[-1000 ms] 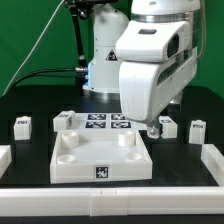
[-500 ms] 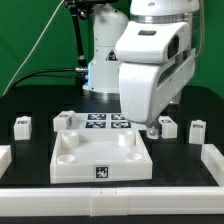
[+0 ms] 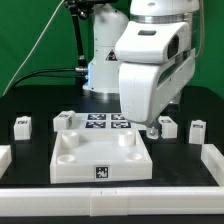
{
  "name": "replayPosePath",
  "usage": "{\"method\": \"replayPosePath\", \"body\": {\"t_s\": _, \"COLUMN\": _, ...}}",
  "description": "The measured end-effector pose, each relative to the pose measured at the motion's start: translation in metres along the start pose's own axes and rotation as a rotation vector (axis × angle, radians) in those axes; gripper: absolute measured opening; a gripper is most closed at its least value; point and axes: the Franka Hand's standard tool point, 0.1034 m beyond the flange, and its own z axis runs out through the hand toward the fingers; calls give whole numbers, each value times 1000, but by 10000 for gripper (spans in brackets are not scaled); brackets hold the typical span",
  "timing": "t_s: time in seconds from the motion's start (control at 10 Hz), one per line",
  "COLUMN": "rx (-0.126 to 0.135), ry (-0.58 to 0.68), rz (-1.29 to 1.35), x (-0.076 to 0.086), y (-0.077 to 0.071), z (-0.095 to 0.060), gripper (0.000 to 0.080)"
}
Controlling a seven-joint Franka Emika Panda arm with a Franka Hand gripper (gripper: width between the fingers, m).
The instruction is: Assemble one leg
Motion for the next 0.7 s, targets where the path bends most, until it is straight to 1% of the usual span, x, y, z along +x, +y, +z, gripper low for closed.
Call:
{"method": "replayPosePath", "body": {"t_s": 0.1, "rx": -10, "ry": 5, "rz": -20, "x": 0, "y": 0, "z": 0, "gripper": 650}}
{"method": "replayPosePath", "body": {"t_s": 0.2, "rx": -33, "ry": 15, "rz": -77, "x": -5, "y": -7, "z": 3, "gripper": 650}}
{"method": "replayPosePath", "body": {"t_s": 0.3, "rx": -53, "ry": 18, "rz": -141, "x": -15, "y": -18, "z": 6, "gripper": 650}}
{"method": "replayPosePath", "body": {"t_s": 0.4, "rx": -100, "ry": 35, "rz": -194, "x": -21, "y": -24, "z": 8, "gripper": 650}}
{"method": "replayPosePath", "body": {"t_s": 0.5, "rx": -168, "ry": 58, "rz": -232, "x": -30, "y": -35, "z": 14, "gripper": 650}}
{"method": "replayPosePath", "body": {"t_s": 0.6, "rx": -158, "ry": 49, "rz": -239, "x": -40, "y": -48, "z": 23, "gripper": 650}}
{"method": "replayPosePath", "body": {"t_s": 0.7, "rx": -157, "ry": 49, "rz": -235, "x": -38, "y": -45, "z": 21, "gripper": 650}}
